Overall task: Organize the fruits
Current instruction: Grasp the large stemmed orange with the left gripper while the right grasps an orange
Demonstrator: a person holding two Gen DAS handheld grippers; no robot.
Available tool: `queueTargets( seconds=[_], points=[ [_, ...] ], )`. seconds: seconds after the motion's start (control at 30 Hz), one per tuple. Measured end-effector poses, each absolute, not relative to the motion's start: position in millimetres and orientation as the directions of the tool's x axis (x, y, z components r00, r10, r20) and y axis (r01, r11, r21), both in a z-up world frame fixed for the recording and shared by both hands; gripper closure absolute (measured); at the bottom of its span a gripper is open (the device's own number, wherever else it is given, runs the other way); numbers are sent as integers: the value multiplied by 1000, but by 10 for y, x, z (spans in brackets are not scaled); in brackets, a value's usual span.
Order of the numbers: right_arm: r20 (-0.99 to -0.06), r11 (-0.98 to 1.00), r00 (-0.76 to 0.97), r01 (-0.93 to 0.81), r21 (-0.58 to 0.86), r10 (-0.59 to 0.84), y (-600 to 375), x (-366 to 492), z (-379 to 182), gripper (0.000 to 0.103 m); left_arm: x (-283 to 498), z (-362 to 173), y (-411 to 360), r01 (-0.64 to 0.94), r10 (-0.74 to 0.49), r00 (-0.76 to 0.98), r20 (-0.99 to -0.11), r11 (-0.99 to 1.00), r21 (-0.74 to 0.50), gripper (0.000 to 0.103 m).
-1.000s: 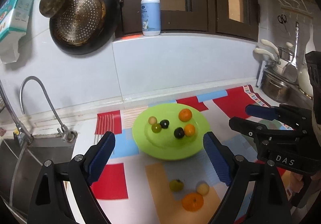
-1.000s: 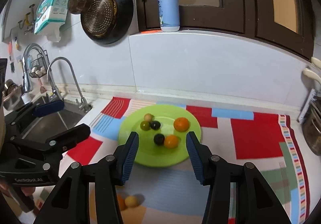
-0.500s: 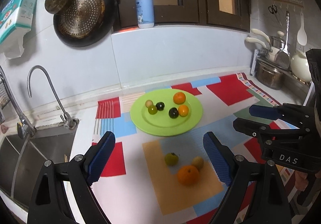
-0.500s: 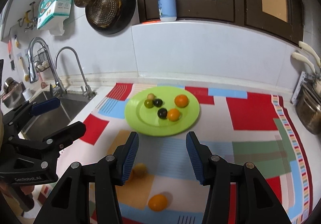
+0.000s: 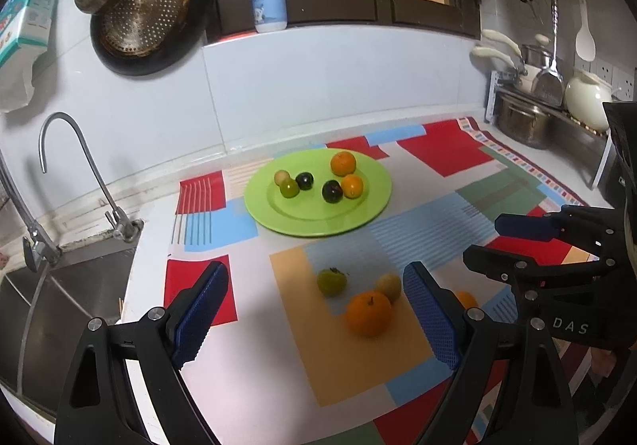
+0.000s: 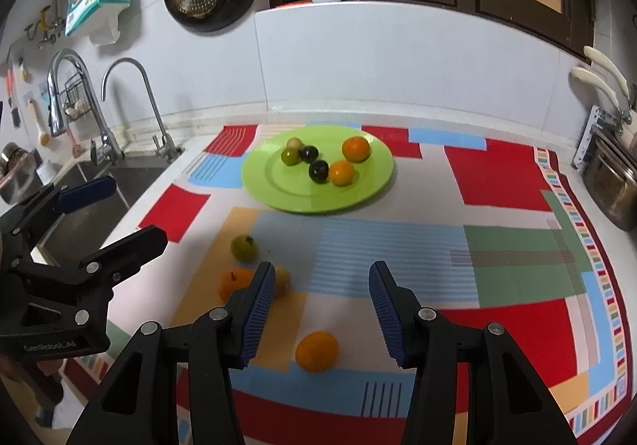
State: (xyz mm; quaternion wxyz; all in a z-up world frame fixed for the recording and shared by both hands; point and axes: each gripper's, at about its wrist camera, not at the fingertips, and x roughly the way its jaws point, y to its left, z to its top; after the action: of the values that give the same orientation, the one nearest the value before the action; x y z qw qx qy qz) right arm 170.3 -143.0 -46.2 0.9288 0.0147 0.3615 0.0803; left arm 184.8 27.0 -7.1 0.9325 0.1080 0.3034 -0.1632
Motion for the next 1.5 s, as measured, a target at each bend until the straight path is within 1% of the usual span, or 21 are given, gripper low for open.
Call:
queueTargets(
  seconds=[0.23,0.43,0.53,0.73,1.0,1.1,1.13,1.17,1.33,1.5],
  points=[
    [-706,987,691,-141,78,154,-1405,1655,-662,53,1802,-245,224,401,-234,748,-620,905,141,13],
    [-737,987,658,-138,87,156,-1404,1630,-786,53,1836,-421,166,435,-246,715,-654,889,141,13],
    [-752,986,640,-135,93,159,-1407,1622,-843,53,1896,-526,132,451,-255,686,-682,884,123,14],
    [-767,985,620,-140,100,166,-1412,1629,-912,53,1995,-680,64,474,-272,639,-720,876,89,19],
    [-777,981,600,-149,127,192,-1438,1660,-988,54,2092,-819,-33,475,-274,583,-765,879,47,34],
    [-780,978,592,-151,141,204,-1449,1682,-1018,54,2120,-825,-53,470,-280,579,-766,882,33,35],
    [-781,977,588,-152,149,211,-1455,1693,-1028,55,2131,-830,-60,468,-280,579,-766,883,31,36],
    [-782,975,584,-155,159,220,-1458,1702,-1039,58,2143,-839,-71,466,-278,580,-766,884,31,39],
    [-785,972,575,-165,167,233,-1438,1727,-1081,61,2204,-889,-108,473,-292,561,-775,881,11,47],
    [-788,969,565,-178,172,244,-1440,1749,-1096,68,2223,-945,-128,480,-306,538,-785,877,-13,61]
  ],
)
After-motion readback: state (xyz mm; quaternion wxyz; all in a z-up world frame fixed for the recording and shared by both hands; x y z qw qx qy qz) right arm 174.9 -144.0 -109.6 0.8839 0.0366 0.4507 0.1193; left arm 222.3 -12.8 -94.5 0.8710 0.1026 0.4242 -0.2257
